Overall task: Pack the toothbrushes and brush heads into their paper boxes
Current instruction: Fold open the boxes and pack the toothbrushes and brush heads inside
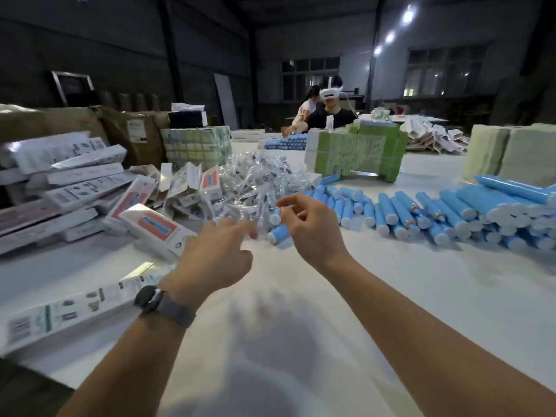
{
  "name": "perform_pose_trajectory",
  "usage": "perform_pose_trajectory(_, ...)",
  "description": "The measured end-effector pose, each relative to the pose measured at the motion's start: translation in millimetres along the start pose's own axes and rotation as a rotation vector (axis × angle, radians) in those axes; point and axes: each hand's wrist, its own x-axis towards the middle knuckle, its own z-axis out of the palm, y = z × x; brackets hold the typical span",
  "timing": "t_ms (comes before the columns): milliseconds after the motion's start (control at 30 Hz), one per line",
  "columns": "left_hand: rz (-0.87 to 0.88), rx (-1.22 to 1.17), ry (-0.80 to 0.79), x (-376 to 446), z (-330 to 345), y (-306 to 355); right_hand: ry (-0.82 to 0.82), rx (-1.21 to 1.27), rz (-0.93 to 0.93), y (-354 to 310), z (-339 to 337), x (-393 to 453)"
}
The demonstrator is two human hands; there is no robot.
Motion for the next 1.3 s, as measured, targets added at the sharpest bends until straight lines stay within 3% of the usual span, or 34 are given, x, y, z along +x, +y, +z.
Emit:
perform_pose_trajectory(133, -0.374, 0.287, -0.209, -36, -19, -65, -0.047, 0.048, -0.017, -6, -2, 2)
perform_pose_trajectory(200, -0.472, 0.345, -0.278, -50, -12, -79, -0.06, 0.048, -0.018, -7, -2, 2)
perform_pose_trajectory(300, -0.369, 0.323, -0.103, -50, -2, -66, -0.082, 0.03, -0.009, -5, -1, 1)
perform_pose_trajectory(400, -0.241, 0.154, 0.071, -34, -5, -27, -0.096, 0.041, 0.001, -4, -3, 1)
perform_pose_trajectory(600, 0.019, -0.601, 0.418, 17, -35, 51, -0.035, 0.219, 0.117, 2, -17, 8)
perform_pose_trajectory(700, 0.072, -0.908, 0.459, 32, -34, 84, -0.067, 0.402, 0.193, 3, -20, 7)
perform_pose_trajectory(800, 0.013, -1.11, 0.38, 36, -11, 97, -0.132, 0.527, 0.176, 1, -20, 4)
perform_pose_trajectory(933, 0.008, -1.087, 0.436, 38, 25, 81, -0.218, 0.535, 0.139, 8, -19, -2)
perform_pose_trajectory(1133, -0.005, -1.216, 0.538, 46, 25, 59, -0.275, 0.555, 0.127, 12, -8, -6)
perform_pose_trajectory(1300, 0.029, -1.021, 0.604, 43, 19, 47, -0.106, 0.453, 0.222, 24, -9, 2)
